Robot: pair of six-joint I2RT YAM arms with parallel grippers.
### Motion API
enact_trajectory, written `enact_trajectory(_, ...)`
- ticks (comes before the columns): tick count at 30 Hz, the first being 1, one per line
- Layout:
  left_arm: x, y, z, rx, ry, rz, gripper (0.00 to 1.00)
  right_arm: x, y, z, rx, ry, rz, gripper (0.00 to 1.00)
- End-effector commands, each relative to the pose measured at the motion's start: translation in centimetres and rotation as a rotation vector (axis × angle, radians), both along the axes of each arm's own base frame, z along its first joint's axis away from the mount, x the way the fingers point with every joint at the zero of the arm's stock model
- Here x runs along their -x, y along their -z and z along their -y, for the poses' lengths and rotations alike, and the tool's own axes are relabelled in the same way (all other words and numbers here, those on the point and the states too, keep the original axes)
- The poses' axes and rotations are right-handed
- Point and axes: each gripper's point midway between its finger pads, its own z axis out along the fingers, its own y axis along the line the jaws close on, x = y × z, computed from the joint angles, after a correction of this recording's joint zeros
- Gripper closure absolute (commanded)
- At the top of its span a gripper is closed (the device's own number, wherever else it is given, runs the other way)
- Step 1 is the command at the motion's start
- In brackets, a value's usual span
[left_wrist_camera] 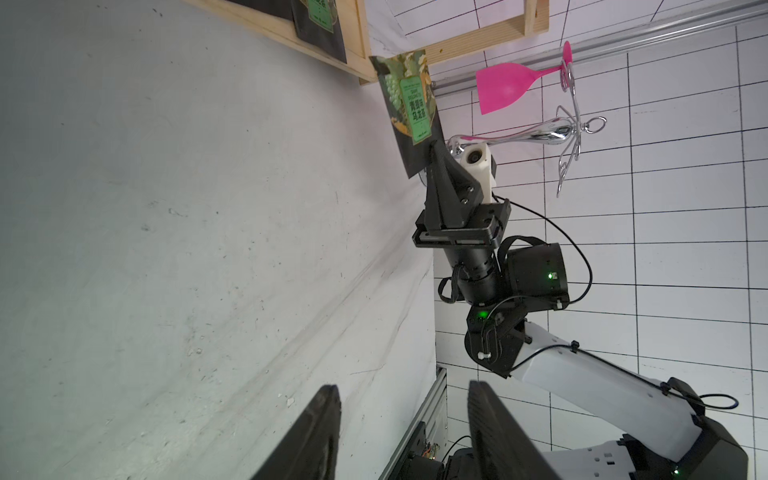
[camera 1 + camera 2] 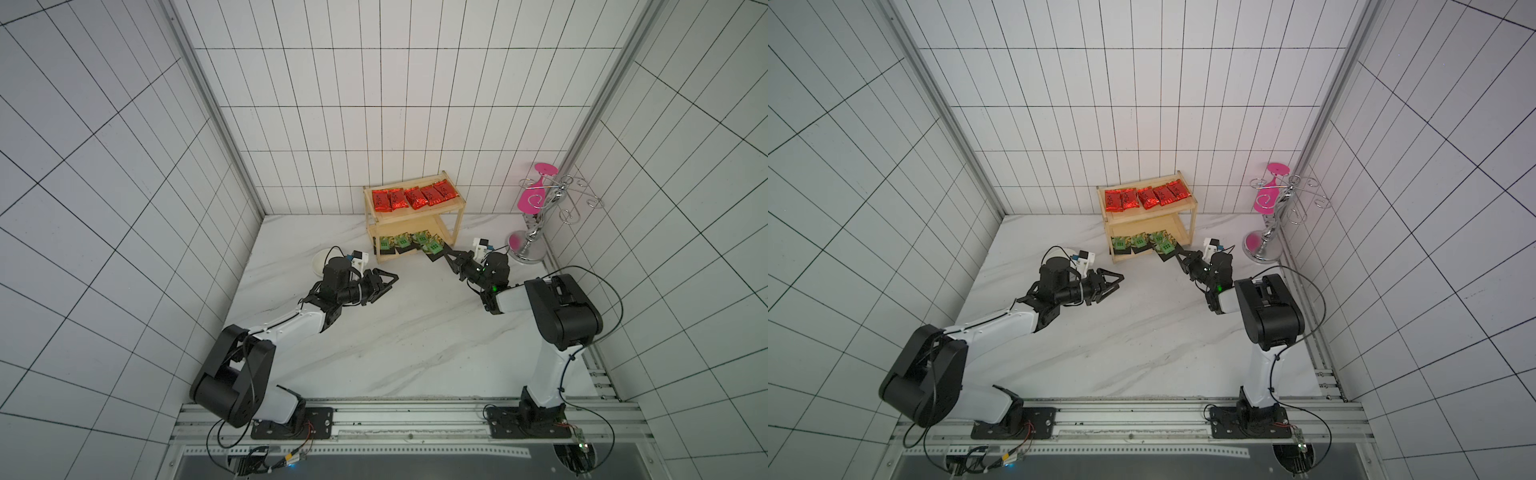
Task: Place the tea bags on the shelf by color
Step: Place the tea bag on the shelf.
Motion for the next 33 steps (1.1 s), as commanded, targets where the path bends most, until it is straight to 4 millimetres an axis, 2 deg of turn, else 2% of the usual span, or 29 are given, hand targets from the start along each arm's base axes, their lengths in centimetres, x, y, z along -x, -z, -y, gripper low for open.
enact_trajectory(1,0.1,0.3,-0.6,-0.034,0.015,0.009,0.47,-2.6,-1.1,1.0,-0.041,0.041,0.049,1.0)
enact_trajectory(7,0.0,0.9,-0.9,-0.03,0.013,-0.005,0.47,-5.5,-0.8,2.1,-0.066,0.092,0.052,1.0)
enact_trajectory(15,-0.2,0.8,-1.2,-0.022,0.002,-0.003,0.47,-7.9,0.3,2.3,-0.075,0.114,0.038,1.0)
enact_trajectory(33,-0.4,1.2,-1.9,-0.026,-0.011,-0.011,0.47,-11.1,3.1,2.2,-0.123,0.149,-0.039,1.0)
